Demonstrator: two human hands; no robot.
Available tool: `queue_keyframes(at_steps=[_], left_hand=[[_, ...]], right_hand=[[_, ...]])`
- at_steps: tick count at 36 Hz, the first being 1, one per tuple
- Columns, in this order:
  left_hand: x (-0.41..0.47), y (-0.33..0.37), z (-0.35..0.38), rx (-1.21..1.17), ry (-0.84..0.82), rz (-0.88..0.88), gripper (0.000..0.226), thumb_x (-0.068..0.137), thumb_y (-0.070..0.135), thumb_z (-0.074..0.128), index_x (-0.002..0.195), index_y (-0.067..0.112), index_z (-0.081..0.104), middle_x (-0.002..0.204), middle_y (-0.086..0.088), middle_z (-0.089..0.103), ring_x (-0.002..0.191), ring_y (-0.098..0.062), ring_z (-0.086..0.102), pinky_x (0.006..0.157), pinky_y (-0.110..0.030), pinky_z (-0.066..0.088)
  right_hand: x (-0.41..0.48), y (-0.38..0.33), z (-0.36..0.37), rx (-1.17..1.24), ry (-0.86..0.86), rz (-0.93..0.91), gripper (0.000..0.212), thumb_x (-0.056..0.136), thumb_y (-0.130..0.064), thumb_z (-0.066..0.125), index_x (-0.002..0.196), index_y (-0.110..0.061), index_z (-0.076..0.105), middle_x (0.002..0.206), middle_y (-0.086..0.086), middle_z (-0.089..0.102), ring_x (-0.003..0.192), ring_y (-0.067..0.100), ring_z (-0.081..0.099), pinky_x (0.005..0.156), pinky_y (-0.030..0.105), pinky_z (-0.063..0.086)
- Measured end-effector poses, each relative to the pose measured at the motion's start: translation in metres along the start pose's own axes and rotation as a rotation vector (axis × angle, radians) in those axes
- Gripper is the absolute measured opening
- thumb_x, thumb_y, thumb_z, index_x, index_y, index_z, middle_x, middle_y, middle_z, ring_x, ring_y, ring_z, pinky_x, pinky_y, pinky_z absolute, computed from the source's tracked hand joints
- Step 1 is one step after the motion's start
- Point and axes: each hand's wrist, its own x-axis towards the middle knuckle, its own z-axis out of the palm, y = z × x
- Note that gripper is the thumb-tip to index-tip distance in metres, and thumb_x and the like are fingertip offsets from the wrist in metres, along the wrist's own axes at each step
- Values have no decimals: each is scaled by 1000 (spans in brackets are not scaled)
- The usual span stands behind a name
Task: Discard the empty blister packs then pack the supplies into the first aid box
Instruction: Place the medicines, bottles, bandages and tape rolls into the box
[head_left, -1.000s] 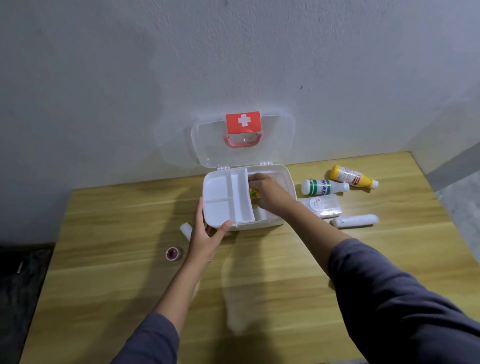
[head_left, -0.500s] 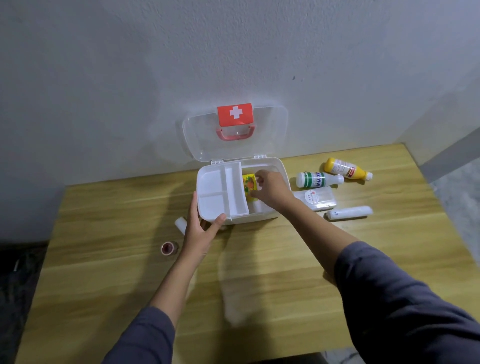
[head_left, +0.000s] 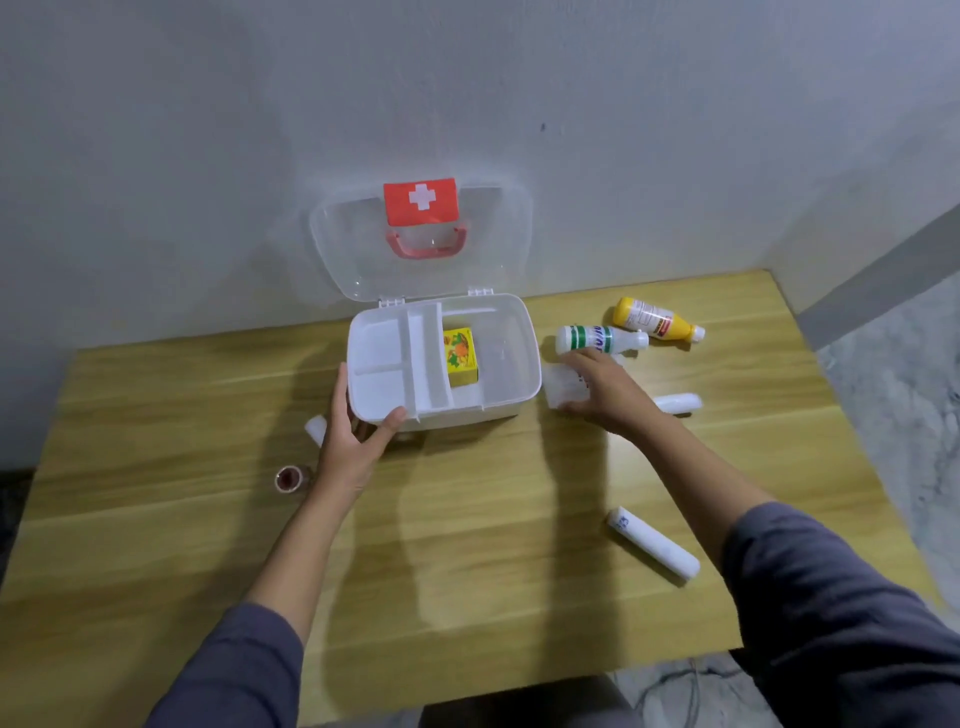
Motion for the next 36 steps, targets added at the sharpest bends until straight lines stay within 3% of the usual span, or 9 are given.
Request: queue_keyframes(at_steps=[4, 9, 14, 17, 22, 29, 32, 36], left_hand=[[0, -2, -1, 20, -1, -4, 85, 82, 17, 68, 148, 28, 14, 152, 4, 30, 136, -11, 33, 113, -35, 30], [0, 0, 0, 17, 1, -14, 86, 82, 16, 68, 148, 28, 13, 152, 3, 29, 136, -11, 32, 113, -35, 29], [0, 1, -1, 6, -26, -33, 88, 82, 19, 68, 147, 32, 12, 153, 5, 26, 137, -11, 29, 114, -38, 27], [-1, 2, -2, 5, -34, -48, 88, 81, 22, 69, 147, 35, 12, 152, 6, 28, 137, -10, 29, 114, -39, 27], [-1, 3, -4, -2, -35, -50, 89, 80, 21, 70, 147, 35, 12, 152, 6, 29, 136, -10, 30, 114, -40, 28], [-3, 3, -6, -37, -52, -63, 93, 72, 36, 77, 143, 43, 16, 148, 14, 31, 134, -5, 32, 112, -41, 31], [-3, 4, -6, -56, -52, -70, 102, 61, 48, 76, 143, 41, 17, 148, 12, 32, 135, -5, 32, 113, -40, 31], [-2, 3, -5, -44, -47, -56, 97, 68, 40, 75, 144, 38, 15, 151, 9, 29, 137, -8, 31, 113, -40, 30]], right_hand=[[7, 2, 5, -170, -13, -42, 67, 71, -15, 74, 132, -9, 46, 133, 14, 49, 122, 30, 43, 99, 37, 37], [1, 1, -2, -46, 70, -17, 64, 73, -19, 75, 130, -10, 46, 130, 13, 49, 118, 31, 46, 94, 40, 43], [-8, -14, -26, 137, 280, -72, 67, 74, -24, 77, 130, -5, 46, 127, 14, 51, 119, 27, 45, 91, 24, 33], [-7, -40, -40, 167, 335, -149, 67, 72, -27, 78, 128, -6, 49, 123, 13, 53, 115, 25, 48, 92, 23, 34], [11, -87, -42, 58, 157, -272, 73, 70, -38, 78, 131, -10, 47, 124, 10, 54, 114, 25, 48, 97, 35, 42], [46, -115, -17, -366, -39, -309, 75, 67, -40, 77, 130, -12, 49, 125, 8, 55, 114, 26, 45, 93, 34, 39], [56, -118, -7, -420, -53, -315, 72, 66, -41, 76, 128, -13, 51, 122, 9, 56, 114, 27, 46, 97, 35, 37], [67, -123, 6, -352, -88, -302, 71, 64, -38, 79, 125, -11, 54, 117, 11, 58, 112, 29, 48, 94, 38, 41]])
